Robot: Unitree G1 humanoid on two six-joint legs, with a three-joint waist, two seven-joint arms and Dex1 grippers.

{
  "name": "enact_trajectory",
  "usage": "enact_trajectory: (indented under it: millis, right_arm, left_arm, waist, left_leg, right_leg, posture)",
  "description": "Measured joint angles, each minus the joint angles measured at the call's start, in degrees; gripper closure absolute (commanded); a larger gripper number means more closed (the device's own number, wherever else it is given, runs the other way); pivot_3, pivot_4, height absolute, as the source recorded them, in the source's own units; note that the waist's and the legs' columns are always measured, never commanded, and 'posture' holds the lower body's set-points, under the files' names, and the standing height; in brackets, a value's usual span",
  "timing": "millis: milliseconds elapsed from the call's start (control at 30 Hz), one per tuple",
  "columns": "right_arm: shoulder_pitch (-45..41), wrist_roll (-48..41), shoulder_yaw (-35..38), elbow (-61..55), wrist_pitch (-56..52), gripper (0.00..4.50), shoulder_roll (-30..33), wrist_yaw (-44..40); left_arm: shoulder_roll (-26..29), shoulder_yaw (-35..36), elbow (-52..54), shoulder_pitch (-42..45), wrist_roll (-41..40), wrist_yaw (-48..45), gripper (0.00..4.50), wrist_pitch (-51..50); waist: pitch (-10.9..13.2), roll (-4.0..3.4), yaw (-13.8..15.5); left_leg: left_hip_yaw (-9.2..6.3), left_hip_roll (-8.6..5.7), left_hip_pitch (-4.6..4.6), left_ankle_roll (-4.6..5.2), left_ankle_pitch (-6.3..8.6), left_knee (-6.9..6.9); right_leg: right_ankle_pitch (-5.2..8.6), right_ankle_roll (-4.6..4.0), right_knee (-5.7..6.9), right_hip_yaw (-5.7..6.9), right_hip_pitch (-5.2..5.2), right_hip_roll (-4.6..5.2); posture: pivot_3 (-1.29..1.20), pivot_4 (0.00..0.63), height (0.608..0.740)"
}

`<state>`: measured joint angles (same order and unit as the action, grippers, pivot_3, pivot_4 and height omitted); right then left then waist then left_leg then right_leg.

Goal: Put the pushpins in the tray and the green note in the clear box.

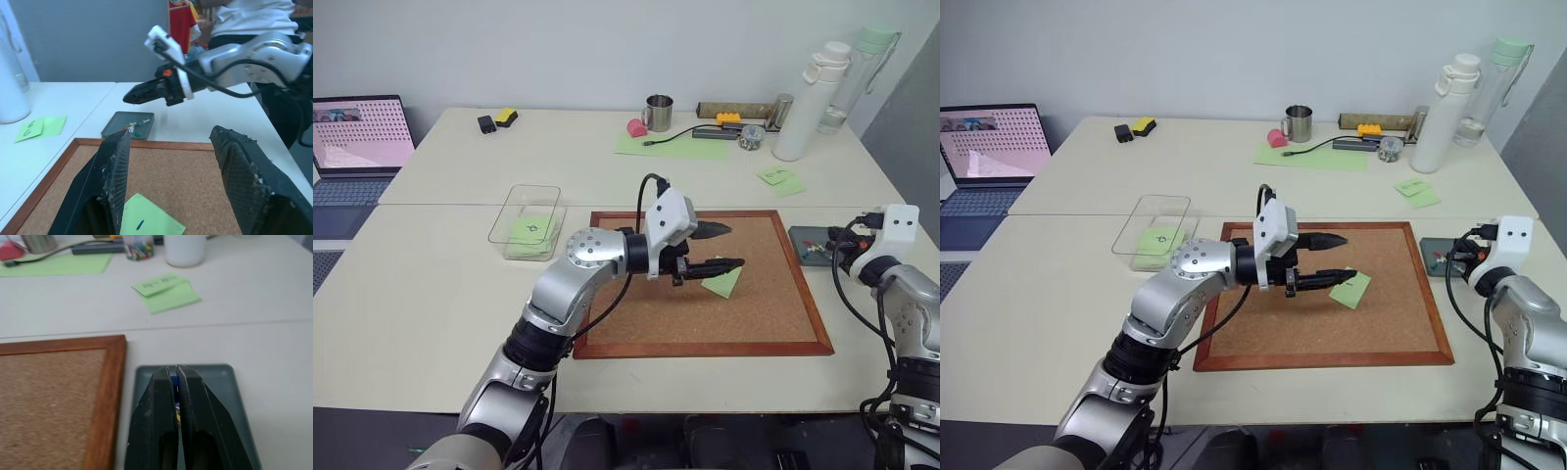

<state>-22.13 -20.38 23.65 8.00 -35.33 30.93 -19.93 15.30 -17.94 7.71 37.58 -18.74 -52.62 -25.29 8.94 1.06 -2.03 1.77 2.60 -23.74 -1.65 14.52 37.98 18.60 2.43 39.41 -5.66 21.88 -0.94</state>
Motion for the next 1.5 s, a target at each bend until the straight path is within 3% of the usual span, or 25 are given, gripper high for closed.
enact_trajectory:
  millis: [100,400,767,833,933,1133,1233,1500]
  right_arm:
    - [-1.5,0.0,0.0,4.7,1.3,4.5,0.0,-0.5]
    - [-6.0,0.3,-0.4,15.1,6.9,2.36,0.9,-3.2]
    - [-2.2,0.8,-0.6,11.5,9.0,0.15,3.7,-5.6]
    - [1.3,1.3,-2.3,6.2,10.3,0.15,5.0,-8.1]
    - [8.5,0.6,-4.7,-5.7,10.7,0.11,4.8,-11.4]
    - [18.2,-3.8,-10.5,-24.9,6.8,0.11,3.3,-14.9]
    - [20.8,-4.1,-15.5,-30.8,5.6,0.11,2.8,-15.6]
    - [21.7,-0.8,-21.9,-31.5,5.7,0.11,1.8,-14.8]
  left_arm:
    - [0.6,-0.4,-0.1,-1.0,1.1,-0.4,1.73,1.1]
    - [1.7,-0.4,-0.4,-1.1,2.2,-0.5,1.64,1.8]
    - [3.0,0.2,-2.5,-1.0,2.2,-0.9,1.64,2.0]
    - [4.0,0.8,-3.4,-0.9,2.2,-1.1,1.64,2.0]
    - [5.1,2.2,-3.7,-1.1,0.7,-2.6,1.25,1.5]
    - [7.6,4.9,-3.5,-2.5,-1.4,-4.3,0.04,0.6]
    - [8.8,4.8,-3.7,-4.4,-0.8,-4.3,0.04,0.9]
    - [10.7,4.7,-3.2,-6.5,0.1,-5.0,0.04,1.1]
  waist:
    - [0.0,-0.02,0.2]
    - [0.0,-0.03,0.3]
    - [0.0,-0.04,0.4]
    - [0.0,-0.04,0.4]
    - [0.0,-0.04,0.3]
    - [0.0,-0.04,0.3]
    - [0.0,-0.02,0.3]
    - [0.0,-0.02,0.4]
  left_leg:
    - [0.01,0.02,-0.02,0.0,0.0,0.04]
    - [0.01,0.04,-0.03,0.01,0.0,0.05]
    - [0.0,0.05,-0.05,0.0,0.0,0.05]
    - [0.0,0.06,-0.04,0.0,0.0,0.06]
    - [-0.04,0.08,-0.04,0.0,0.0,0.04]
    - [-0.07,0.07,-0.01,0.01,0.0,0.09]
    - [-0.1,0.07,-0.02,0.01,0.0,0.1]
    - [-0.11,0.06,-0.03,0.01,0.01,0.1]
  right_leg:
    - [0.0,0.0,0.0,0.0,-0.01,0.06]
    - [0.0,0.01,-0.02,0.06,-0.02,0.14]
    - [0.0,0.01,-0.03,0.07,-0.02,0.14]
    - [0.0,0.01,-0.02,0.07,-0.02,0.13]
    - [0.0,0.02,-0.02,0.1,-0.02,0.09]
    - [0.01,0.03,0.02,0.14,-0.06,0.11]
    - [0.01,0.03,0.01,0.16,-0.07,0.11]
    - [0.01,0.02,0.02,0.18,-0.04,0.08]
  posture:
    - [0.0,0.15,0.74]
    - [0.0,0.15,0.74]
    - [0.0,0.15,0.74]
    - [0.0,0.15,0.74]
    - [0.0,0.15,0.74]
    - [0.0,0.15,0.74]
    - [0.0,0.15,0.74]
    - [0.0,0.15,0.74]
